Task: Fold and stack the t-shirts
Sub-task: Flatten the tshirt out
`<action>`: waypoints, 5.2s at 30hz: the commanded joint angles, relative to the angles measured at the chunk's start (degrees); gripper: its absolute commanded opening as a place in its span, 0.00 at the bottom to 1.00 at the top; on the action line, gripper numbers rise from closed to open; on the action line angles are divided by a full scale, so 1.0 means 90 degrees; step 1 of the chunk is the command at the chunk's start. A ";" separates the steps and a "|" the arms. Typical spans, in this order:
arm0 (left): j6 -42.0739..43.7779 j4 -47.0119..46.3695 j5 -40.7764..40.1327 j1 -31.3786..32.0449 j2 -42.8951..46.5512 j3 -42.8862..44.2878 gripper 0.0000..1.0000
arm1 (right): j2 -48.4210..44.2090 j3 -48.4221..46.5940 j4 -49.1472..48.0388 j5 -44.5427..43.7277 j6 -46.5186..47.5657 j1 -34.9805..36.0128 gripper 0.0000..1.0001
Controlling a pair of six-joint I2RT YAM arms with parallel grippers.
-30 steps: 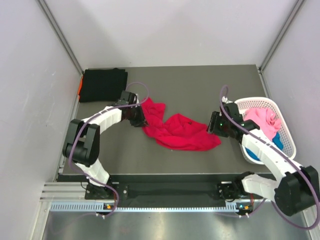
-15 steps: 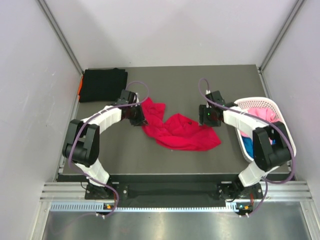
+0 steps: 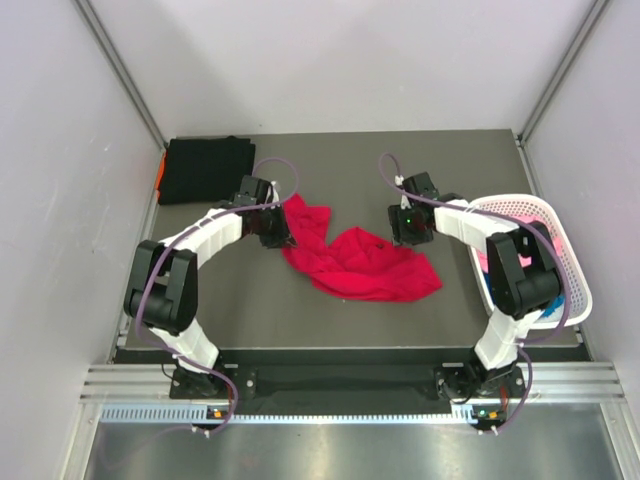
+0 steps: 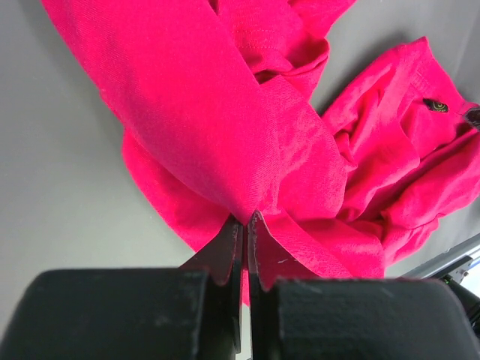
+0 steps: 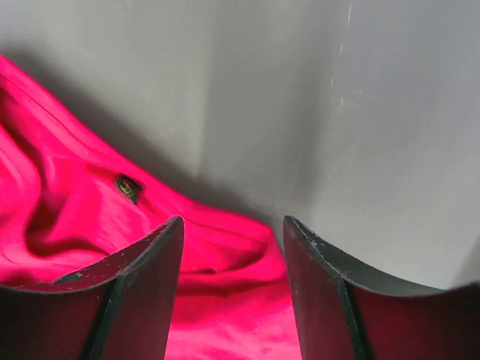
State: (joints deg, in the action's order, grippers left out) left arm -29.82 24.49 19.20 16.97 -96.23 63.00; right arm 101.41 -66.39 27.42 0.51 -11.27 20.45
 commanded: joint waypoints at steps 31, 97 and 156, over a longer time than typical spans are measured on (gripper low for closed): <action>-0.0582 0.0532 -0.0211 0.0067 0.0436 0.3413 0.00 | -0.3970 -0.1278 0.0792 -0.2128 -0.1335 0.0023 0.00; -0.0338 0.0747 -0.1343 0.0272 0.2338 0.2854 0.00 | -0.5327 -0.0239 0.1191 -0.1113 -0.2303 -0.0368 0.00; -0.3548 -0.0483 -0.0991 -0.0597 0.2730 -0.1949 0.41 | -0.2975 0.0579 0.0264 0.0653 -0.2664 -0.1217 0.53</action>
State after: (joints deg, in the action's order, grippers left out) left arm -47.59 29.23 5.23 10.87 -78.28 52.36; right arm 77.71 -63.35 30.59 1.37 -33.08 8.99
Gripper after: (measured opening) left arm 0.401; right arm 0.529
